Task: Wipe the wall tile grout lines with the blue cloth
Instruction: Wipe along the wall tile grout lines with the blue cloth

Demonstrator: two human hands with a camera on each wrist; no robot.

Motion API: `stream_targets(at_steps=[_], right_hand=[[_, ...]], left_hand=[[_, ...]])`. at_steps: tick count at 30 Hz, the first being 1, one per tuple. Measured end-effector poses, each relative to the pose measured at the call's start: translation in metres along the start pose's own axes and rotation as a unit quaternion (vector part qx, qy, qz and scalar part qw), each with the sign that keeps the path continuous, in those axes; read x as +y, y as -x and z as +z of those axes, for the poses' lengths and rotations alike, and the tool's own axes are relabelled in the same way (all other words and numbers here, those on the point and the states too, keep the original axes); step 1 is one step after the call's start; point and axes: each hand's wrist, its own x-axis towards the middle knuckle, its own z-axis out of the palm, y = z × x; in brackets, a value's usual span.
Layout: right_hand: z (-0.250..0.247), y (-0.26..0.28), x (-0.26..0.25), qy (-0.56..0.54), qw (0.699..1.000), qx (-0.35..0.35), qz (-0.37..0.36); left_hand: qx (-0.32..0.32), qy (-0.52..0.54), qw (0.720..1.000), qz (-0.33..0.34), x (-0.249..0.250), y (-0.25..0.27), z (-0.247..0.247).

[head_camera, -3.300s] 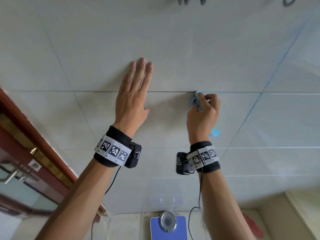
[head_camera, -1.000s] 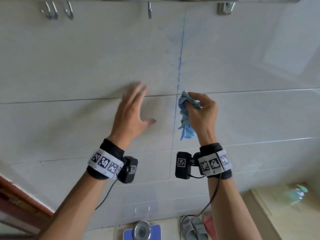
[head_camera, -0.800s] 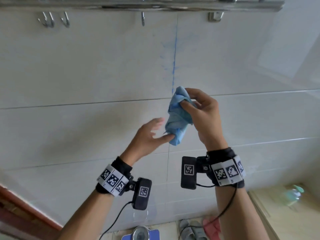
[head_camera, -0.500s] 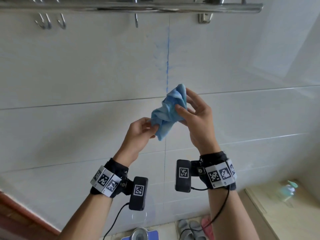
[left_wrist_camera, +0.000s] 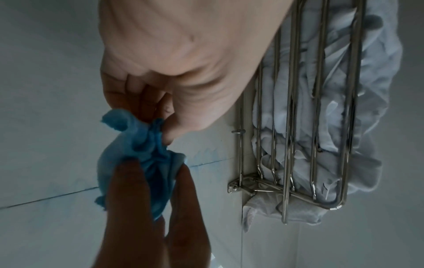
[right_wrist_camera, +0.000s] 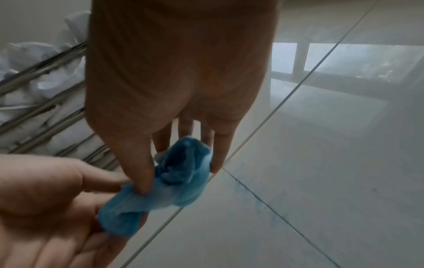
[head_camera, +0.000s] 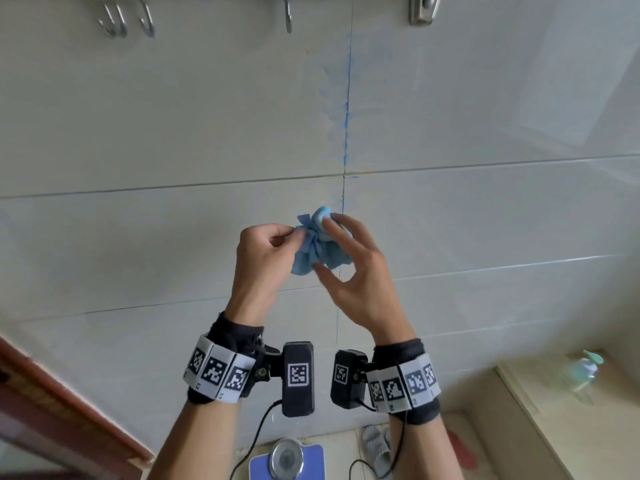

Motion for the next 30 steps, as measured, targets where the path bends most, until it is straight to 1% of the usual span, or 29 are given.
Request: stream_targets(at_steps=[2,4,6,7,11,13,14,15,16,17,18,19,20,21,22,24,26,28,30], right_hand=[[0.006,0.004,-0.001,0.024,1.0,-0.014,0.008],[0.01,0.007,0.001,0.041,0.999,-0.011,0.004],[0.011,0.008,0.004,0.043,0.999,0.009,0.007],[0.011,0.009,0.006,0.028,0.999,0.029,0.01],[0.014,0.01,0.008,-0.025,0.991,0.126,0.025],[0.015,0.008,0.011,-0.045,0.982,0.175,0.058],[0.014,0.005,0.012,-0.059,0.974,0.204,0.081],[0.011,-0.001,0.012,-0.071,0.964,0.235,0.101],[0.006,-0.009,0.011,-0.078,0.956,0.26,0.113],[-0.001,-0.019,0.009,-0.081,0.949,0.279,0.118],[-0.009,-0.033,0.006,-0.082,0.945,0.294,0.116],[-0.017,-0.048,0.002,-0.08,0.942,0.309,0.106],[-0.027,-0.066,-0.004,-0.075,0.939,0.323,0.088],[-0.036,-0.085,-0.009,-0.066,0.937,0.338,0.063],[-0.045,-0.106,-0.015,-0.053,0.935,0.349,0.036],[-0.061,-0.147,-0.026,-0.02,0.93,0.368,-0.007],[-0.073,-0.18,-0.035,0.014,0.923,0.382,-0.039],[-0.078,-0.205,-0.037,0.042,0.925,0.372,-0.068],[-0.076,-0.226,-0.034,0.084,0.935,0.334,-0.086]], left_hand=[[-0.023,0.002,0.999,-0.027,0.001,0.003,-0.003],[-0.043,0.017,0.997,-0.061,0.005,0.004,-0.006],[-0.058,0.045,0.993,-0.092,0.011,0.005,-0.011],[-0.066,0.046,0.992,-0.096,0.014,0.005,-0.014],[-0.115,0.001,0.992,-0.058,0.024,0.005,-0.019],[-0.143,-0.007,0.989,-0.033,0.027,0.001,-0.015],[-0.149,-0.013,0.989,-0.01,0.027,-0.004,-0.012],[-0.145,-0.033,0.988,0.028,0.027,-0.011,-0.009],[-0.127,-0.084,0.985,0.081,0.027,-0.02,-0.008],[-0.088,-0.157,0.973,0.146,0.028,-0.031,-0.008],[-0.04,-0.233,0.948,0.212,0.03,-0.044,-0.009],[0.005,-0.295,0.919,0.262,0.034,-0.056,-0.01],[0.043,-0.34,0.894,0.29,0.039,-0.068,-0.011],[0.072,-0.373,0.874,0.302,0.047,-0.079,-0.011],[0.09,-0.401,0.861,0.299,0.054,-0.09,-0.012],[0.108,-0.442,0.844,0.285,0.065,-0.109,-0.014],[0.122,-0.466,0.827,0.289,0.076,-0.125,-0.017],[0.129,-0.488,0.809,0.302,0.086,-0.141,-0.022],[0.13,-0.508,0.793,0.31,0.092,-0.156,-0.028]])
